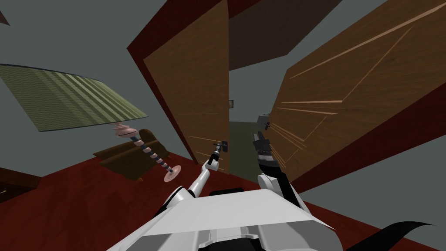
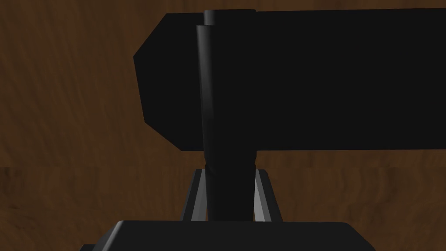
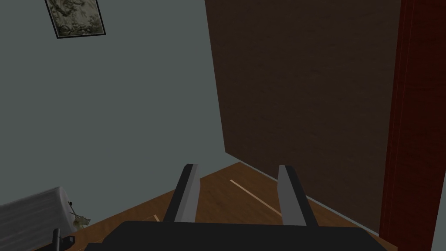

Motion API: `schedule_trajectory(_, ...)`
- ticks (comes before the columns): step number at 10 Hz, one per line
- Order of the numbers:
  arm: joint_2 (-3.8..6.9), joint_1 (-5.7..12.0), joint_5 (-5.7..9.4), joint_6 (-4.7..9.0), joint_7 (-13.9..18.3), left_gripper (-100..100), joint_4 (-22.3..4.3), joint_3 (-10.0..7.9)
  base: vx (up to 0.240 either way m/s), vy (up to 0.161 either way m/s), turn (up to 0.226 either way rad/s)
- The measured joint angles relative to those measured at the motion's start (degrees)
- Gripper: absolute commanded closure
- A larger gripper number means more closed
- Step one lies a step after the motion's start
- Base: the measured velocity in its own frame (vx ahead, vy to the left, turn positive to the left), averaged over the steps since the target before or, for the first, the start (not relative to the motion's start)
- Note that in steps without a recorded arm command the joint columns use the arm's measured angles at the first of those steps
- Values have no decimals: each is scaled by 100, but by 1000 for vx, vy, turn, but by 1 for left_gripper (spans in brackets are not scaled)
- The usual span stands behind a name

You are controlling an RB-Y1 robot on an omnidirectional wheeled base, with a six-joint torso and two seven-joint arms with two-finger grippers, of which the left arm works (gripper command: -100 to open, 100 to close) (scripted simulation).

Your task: Push the door open

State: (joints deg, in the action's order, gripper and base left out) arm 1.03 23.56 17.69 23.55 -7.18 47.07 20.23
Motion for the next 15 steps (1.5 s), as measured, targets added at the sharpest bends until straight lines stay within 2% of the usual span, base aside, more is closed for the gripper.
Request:
schedule_trajectory(4,16,2,6,-24,-2,100,-26,-22,45,-39,17)
schedule_trajectory(5,33,-58,8,-63,-21,100,0,-50,134,-104,47)
schedule_trajectory(8,85,-23,25,-18,-37,100,-124,-156,164,-121,43)
schedule_trajectory(9,82,80,30,118,-24,100,-343,-197,129,-111,48)
schedule_trajectory(10,100,77,39,105,-41,100,-275,-249,54,-40,-11)
schedule_trajectory(11,148,35,43,13,-52,100,-95,-269,105,-99,46)
schedule_trajectory(12,163,97,51,54,-40,100,-219,-310,134,-122,77)
schedule_trajectory(13,163,-39,53,-43,-112,100,-29,-391,134,-135,80)
schedule_trajectory(14,205,-92,59,-91,-143,100,26,-441,101,-120,43)
schedule_trajectory(15,246,-30,72,-43,-110,100,-89,-467,104,-123,36)
